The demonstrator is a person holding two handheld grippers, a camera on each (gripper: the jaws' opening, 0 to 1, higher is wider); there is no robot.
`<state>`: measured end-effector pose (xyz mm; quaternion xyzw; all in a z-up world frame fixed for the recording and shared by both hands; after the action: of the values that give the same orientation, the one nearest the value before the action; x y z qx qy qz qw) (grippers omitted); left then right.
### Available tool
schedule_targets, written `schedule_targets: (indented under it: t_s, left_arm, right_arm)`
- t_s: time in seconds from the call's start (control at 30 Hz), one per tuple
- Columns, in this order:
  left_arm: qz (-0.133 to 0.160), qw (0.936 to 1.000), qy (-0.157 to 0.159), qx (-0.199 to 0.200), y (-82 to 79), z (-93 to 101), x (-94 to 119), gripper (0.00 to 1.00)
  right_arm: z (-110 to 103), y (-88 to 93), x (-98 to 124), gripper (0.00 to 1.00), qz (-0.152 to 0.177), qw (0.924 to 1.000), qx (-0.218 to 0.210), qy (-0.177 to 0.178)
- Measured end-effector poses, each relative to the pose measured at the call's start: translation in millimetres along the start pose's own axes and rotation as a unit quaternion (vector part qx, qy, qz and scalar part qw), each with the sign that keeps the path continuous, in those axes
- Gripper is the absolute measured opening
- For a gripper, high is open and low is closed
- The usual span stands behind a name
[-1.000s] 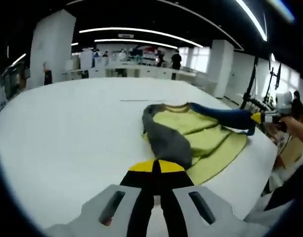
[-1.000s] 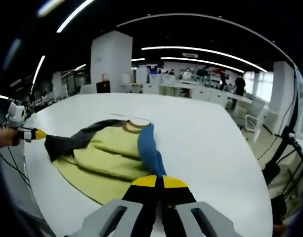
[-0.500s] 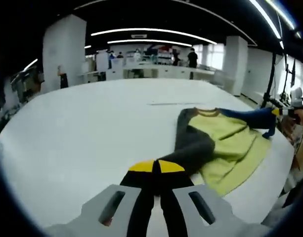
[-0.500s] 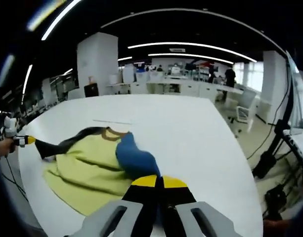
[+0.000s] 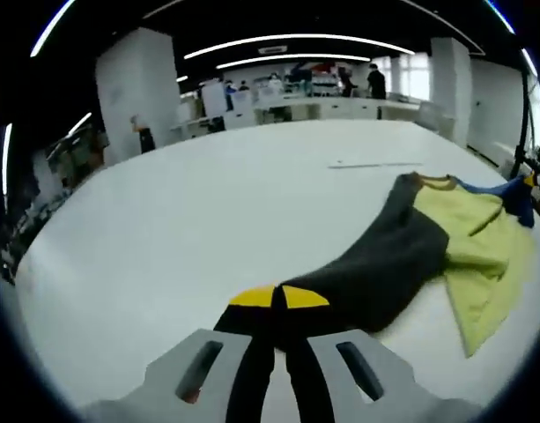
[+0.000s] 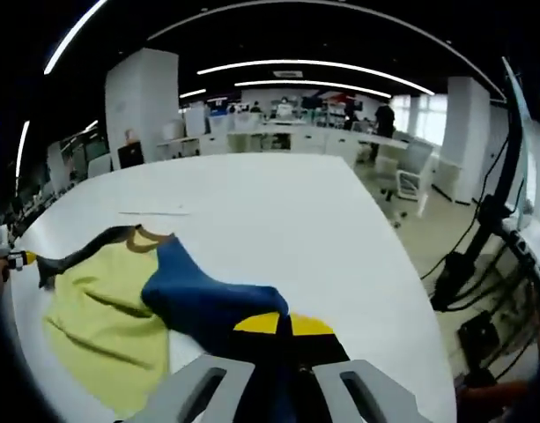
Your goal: Fold the garment on the visible template until the final outline fits inside the template.
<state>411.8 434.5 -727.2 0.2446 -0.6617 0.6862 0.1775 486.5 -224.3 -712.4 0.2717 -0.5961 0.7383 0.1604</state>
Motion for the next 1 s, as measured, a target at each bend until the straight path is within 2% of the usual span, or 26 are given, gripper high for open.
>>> schedule_targets:
  t_s: [0.17, 0.27, 0.53, 0.67, 1.0]
  left_arm:
    - [-0.017, 0.9998, -0.013, -0.006, 3.1, -14.3, -16, 0.00]
    - [-0.033, 0.9988, -0.023, -0.030, 4.4, -19.2, -25, 0.00]
    - [-0.038, 0.9974, -0.040, -0.045, -4.5, -31.1, -45, 0.00]
    - [-0.050, 0.9944, -0.045, -0.081, -7.7, -35.6, -54, 0.00]
    - [-0.059, 0.9922, -0.060, -0.092, -7.4, -43.9, -64, 0.00]
  right_arm:
    - [7, 5.3, -16, 0.00, -0.021, 0.9997, 0.012, 0.003]
    - [9, 7.8, -26, 0.00, -0.033, 0.9993, 0.015, 0.003]
    - [19, 15.7, -51, 0.00, -0.066, 0.9973, 0.033, 0.007]
    - [25, 19.6, -60, 0.00, -0.074, 0.9972, 0.010, 0.006]
    - [35, 27.0, -70, 0.00, -0.088, 0.9957, -0.026, 0.012]
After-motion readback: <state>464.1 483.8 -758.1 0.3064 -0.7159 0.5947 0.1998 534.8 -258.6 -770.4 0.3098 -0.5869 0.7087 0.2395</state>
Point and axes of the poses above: the point that each gripper's makers call its tool centre point, and the gripper's own axes: x roughly backward along the fingers, z roughly to its right, y roughly out of its underside, the point moved 2 cm from there along x, roughly backward along the fingers, and after that the axes turned 9 degrees about x, right-handed, at the moved point
